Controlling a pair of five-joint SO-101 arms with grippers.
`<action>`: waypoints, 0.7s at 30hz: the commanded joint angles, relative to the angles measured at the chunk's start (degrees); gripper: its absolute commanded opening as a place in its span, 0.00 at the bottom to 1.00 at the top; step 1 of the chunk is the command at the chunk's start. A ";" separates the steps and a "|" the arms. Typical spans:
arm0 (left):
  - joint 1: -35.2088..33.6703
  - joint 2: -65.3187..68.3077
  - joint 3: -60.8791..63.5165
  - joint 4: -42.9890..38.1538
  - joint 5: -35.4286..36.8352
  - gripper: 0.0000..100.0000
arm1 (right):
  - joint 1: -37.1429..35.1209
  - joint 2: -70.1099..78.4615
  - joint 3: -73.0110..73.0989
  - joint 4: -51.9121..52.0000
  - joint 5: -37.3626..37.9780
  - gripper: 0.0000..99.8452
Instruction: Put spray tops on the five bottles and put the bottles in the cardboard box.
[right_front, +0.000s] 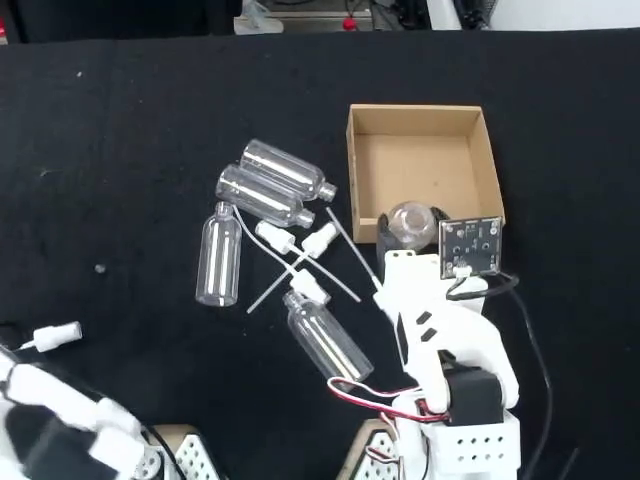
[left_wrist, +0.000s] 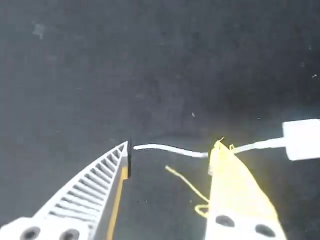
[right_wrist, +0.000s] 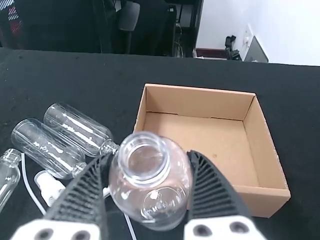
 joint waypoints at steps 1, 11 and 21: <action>5.05 -8.88 0.04 7.12 -5.10 0.26 | 0.53 -1.01 -0.48 -1.85 -0.62 0.03; 17.19 -24.97 12.26 20.57 -25.23 0.26 | 0.53 -1.01 -0.40 -1.85 -0.62 0.03; 18.33 -24.53 16.13 13.01 -27.87 0.26 | 0.53 -1.01 0.31 -2.20 -0.62 0.03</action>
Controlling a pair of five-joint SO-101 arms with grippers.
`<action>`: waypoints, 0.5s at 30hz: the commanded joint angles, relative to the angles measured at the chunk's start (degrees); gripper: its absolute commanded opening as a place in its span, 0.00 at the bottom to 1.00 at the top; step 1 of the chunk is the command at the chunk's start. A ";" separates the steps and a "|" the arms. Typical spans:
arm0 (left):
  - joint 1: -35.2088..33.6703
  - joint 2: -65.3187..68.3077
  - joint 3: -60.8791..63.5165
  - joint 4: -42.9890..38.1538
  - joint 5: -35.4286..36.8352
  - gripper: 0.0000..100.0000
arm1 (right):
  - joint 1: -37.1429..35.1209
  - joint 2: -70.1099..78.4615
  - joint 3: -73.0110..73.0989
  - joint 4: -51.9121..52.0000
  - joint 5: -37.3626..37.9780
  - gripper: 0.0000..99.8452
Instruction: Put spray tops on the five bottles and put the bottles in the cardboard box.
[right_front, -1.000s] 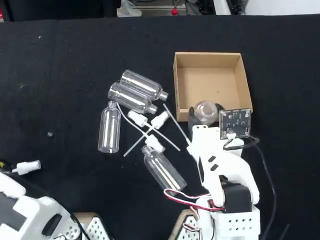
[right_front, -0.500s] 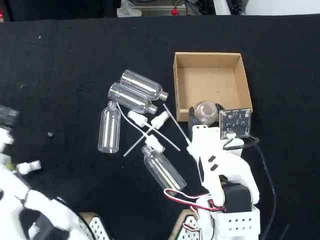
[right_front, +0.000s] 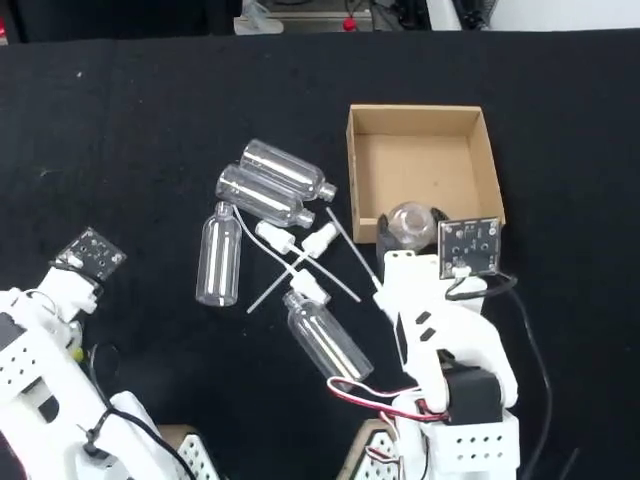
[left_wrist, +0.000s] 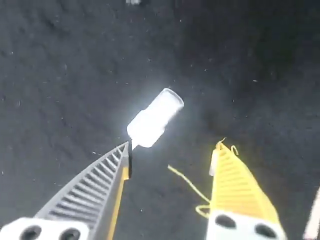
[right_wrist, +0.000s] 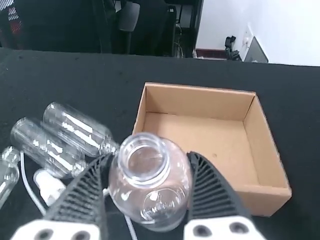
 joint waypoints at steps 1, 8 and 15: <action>0.31 1.05 -0.22 -5.01 -8.35 0.26 | 0.18 -1.01 -0.57 -2.20 -0.53 0.03; -0.92 11.43 -4.09 -6.24 -8.35 0.26 | -2.46 -1.01 -0.40 -1.76 -0.26 0.03; -1.89 19.43 -10.07 -6.15 -8.70 0.26 | -2.46 -1.01 -0.40 -1.76 -0.26 0.03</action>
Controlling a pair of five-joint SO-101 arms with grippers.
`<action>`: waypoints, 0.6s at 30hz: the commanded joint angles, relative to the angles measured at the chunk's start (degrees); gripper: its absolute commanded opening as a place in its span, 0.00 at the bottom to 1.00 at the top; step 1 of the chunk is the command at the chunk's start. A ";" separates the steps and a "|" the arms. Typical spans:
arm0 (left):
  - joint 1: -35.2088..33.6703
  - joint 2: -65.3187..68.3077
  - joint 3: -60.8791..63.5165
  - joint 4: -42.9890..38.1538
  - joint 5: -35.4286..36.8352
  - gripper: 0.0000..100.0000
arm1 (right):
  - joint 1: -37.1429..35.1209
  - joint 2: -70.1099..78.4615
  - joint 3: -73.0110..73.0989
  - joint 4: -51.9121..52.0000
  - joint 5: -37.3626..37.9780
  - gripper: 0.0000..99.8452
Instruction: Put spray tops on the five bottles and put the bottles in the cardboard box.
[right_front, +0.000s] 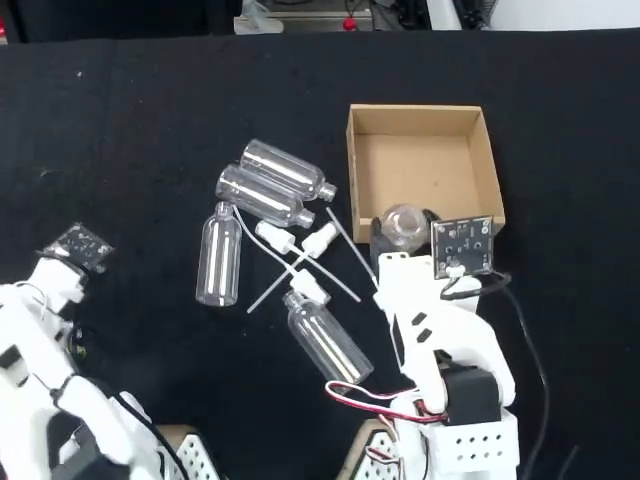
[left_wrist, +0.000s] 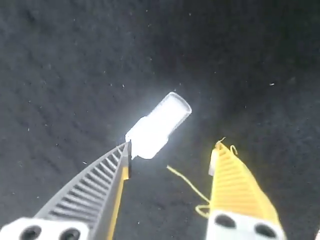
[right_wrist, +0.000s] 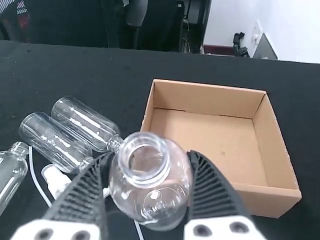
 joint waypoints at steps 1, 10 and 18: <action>-0.40 2.81 -5.32 -0.88 -8.70 0.26 | -0.70 -1.01 -0.40 -1.76 -0.26 0.03; -0.57 7.91 -7.43 -0.88 -13.27 0.26 | -0.70 -1.01 -0.40 -1.76 -0.26 0.03; 0.75 11.25 -7.08 -3.78 -14.07 0.26 | -0.70 -1.01 -0.31 -1.76 -0.26 0.03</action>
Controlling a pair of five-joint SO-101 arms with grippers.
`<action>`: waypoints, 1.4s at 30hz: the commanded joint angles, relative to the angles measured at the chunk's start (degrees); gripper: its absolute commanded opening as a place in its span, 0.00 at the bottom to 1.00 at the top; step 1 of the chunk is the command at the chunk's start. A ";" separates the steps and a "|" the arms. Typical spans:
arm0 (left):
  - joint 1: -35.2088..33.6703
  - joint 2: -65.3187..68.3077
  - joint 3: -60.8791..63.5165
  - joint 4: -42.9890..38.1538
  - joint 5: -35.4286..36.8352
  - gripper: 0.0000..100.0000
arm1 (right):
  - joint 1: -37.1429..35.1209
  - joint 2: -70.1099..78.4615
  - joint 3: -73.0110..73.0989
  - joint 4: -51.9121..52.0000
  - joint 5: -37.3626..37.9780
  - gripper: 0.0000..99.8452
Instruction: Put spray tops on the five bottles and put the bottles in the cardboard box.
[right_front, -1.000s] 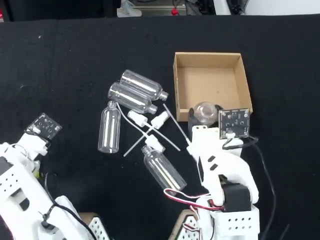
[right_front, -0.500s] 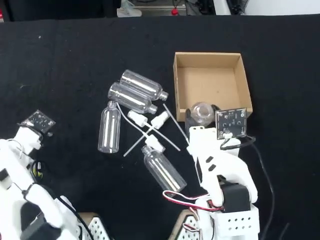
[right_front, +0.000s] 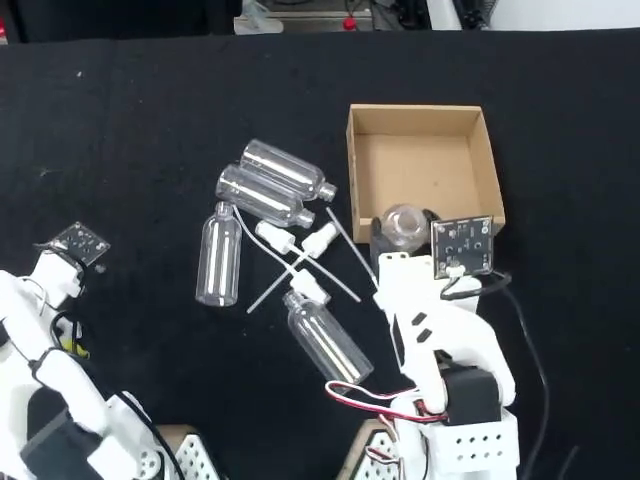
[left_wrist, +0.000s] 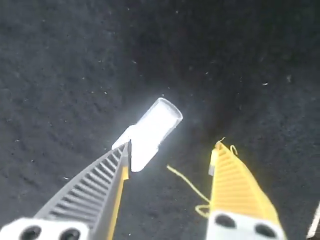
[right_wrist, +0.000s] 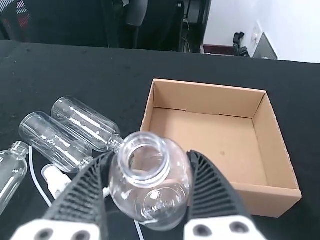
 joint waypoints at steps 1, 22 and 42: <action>0.48 1.32 -3.03 -5.01 -13.01 0.26 | -0.70 -1.01 -0.31 -1.76 -0.26 0.03; -1.45 9.49 -5.76 -10.02 -12.57 0.03 | -0.79 -1.10 0.31 -2.29 -0.26 0.03; 24.57 -28.57 -14.73 15.47 59.60 0.05 | -7.56 -1.10 -2.51 1.14 -0.70 0.03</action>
